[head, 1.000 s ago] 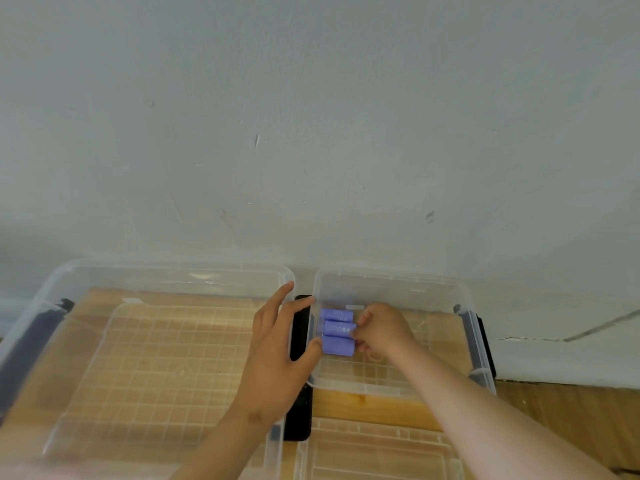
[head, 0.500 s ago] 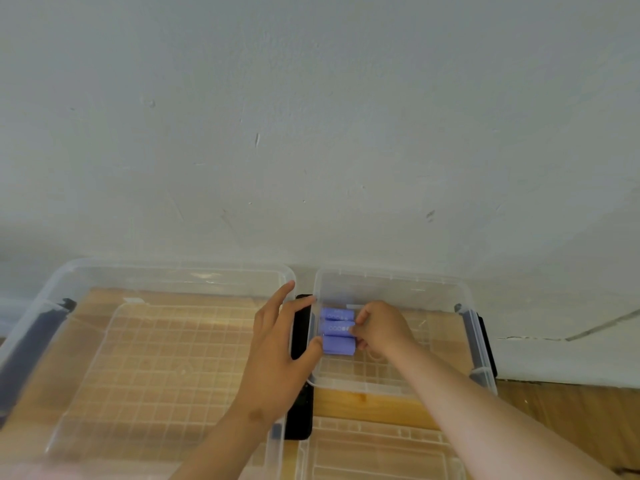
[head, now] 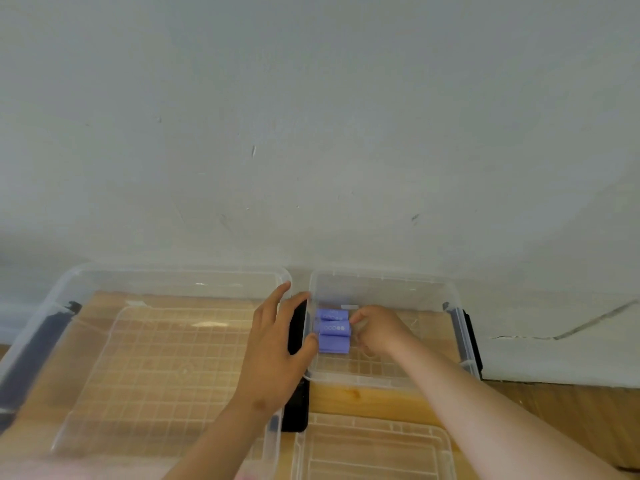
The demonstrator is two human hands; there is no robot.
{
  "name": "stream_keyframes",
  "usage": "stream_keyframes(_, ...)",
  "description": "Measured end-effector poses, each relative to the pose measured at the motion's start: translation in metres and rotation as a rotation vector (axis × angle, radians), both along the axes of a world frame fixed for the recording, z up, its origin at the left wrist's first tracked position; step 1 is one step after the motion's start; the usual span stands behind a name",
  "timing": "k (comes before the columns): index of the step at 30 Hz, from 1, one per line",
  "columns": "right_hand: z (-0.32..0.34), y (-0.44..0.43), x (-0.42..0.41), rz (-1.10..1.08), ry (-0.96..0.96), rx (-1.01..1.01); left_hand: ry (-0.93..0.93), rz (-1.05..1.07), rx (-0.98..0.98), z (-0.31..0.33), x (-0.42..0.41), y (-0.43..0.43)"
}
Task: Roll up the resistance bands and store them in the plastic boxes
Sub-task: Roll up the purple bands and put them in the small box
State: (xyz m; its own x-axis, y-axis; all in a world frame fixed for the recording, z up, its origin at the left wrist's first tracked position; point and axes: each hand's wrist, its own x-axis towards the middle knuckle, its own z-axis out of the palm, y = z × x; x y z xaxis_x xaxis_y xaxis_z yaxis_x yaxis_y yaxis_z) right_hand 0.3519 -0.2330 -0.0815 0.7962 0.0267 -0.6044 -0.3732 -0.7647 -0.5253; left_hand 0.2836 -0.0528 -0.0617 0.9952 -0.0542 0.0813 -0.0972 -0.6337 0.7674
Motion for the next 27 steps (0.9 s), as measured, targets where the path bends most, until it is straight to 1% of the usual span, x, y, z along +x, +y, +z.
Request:
stream_keyframes(3,0.009,-0.003,-0.005,0.072,-0.040,-0.029,0.005,-0.002,0.138,0.003,-0.001,-0.001)
stream_keyframes(6,0.020,-0.009,-0.011,0.060,-0.065,-0.020,-0.050,0.017,0.389,0.006,-0.003,-0.003)
stream_keyframes(8,0.029,-0.013,-0.015,0.064,-0.089,-0.036,-0.083,0.010,0.521,0.009,-0.005,-0.005)
stream_keyframes(12,0.047,-0.020,-0.026,0.075,-0.179,-0.016,-0.062,0.006,0.658,0.013,-0.008,-0.008)
stream_keyframes(17,0.062,-0.023,-0.043,0.108,-0.232,0.029,-0.044,0.021,0.669,0.019,-0.022,-0.012)
stream_keyframes(21,0.072,-0.021,-0.062,0.151,-0.280,0.051,-0.066,-0.028,0.583,0.028,-0.041,-0.009)
stream_keyframes(24,0.078,-0.020,-0.078,0.186,-0.299,0.061,-0.018,-0.074,0.515,0.034,-0.057,-0.009)
stream_keyframes(27,0.083,-0.021,-0.096,0.202,-0.295,0.088,-0.034,-0.075,0.495,0.044,-0.075,-0.013)
